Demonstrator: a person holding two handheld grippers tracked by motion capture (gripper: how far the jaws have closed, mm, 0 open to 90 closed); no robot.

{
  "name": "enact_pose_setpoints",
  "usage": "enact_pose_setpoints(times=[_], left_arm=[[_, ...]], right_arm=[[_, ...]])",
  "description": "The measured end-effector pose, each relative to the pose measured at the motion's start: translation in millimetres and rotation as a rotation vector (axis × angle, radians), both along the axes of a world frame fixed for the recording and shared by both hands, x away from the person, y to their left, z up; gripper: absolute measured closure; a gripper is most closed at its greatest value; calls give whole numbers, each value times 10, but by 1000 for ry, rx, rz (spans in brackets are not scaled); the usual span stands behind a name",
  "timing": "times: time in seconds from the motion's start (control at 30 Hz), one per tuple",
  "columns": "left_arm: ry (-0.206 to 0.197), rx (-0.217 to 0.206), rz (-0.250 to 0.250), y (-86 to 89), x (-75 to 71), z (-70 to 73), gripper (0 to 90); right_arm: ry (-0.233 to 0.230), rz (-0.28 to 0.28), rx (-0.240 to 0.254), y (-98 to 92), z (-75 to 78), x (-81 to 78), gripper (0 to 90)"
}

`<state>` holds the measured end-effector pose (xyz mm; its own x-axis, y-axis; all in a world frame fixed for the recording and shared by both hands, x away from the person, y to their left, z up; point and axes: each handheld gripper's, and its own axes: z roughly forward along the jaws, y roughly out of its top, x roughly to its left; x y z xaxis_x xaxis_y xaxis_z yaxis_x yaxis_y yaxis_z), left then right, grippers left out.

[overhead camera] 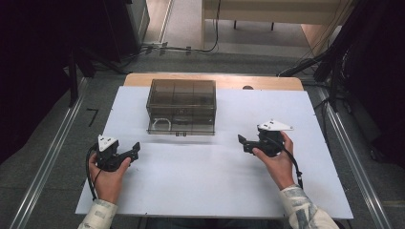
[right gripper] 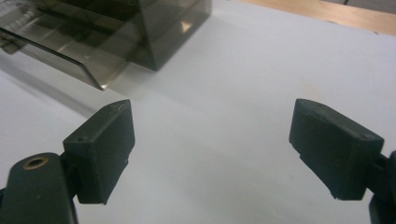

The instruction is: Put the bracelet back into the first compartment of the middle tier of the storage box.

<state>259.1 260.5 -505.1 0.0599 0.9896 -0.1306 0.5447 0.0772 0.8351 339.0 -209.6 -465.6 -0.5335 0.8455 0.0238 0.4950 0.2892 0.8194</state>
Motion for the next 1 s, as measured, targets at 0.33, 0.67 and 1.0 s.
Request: enact_pose_setpoints(times=[0.33,0.67,1.0], left_arm=[[1,3,6,5,-6,1,186],[-4,-3,12,14,-17,10,183],[-5,-3,17,18,-20,12,183]], right_arm=[[-1,-110,-11,-542,-68,-93,130],[6,-232,-42,-1053,-162,-247,129],[24,-319,-46,-1446,-223,-382,130]])
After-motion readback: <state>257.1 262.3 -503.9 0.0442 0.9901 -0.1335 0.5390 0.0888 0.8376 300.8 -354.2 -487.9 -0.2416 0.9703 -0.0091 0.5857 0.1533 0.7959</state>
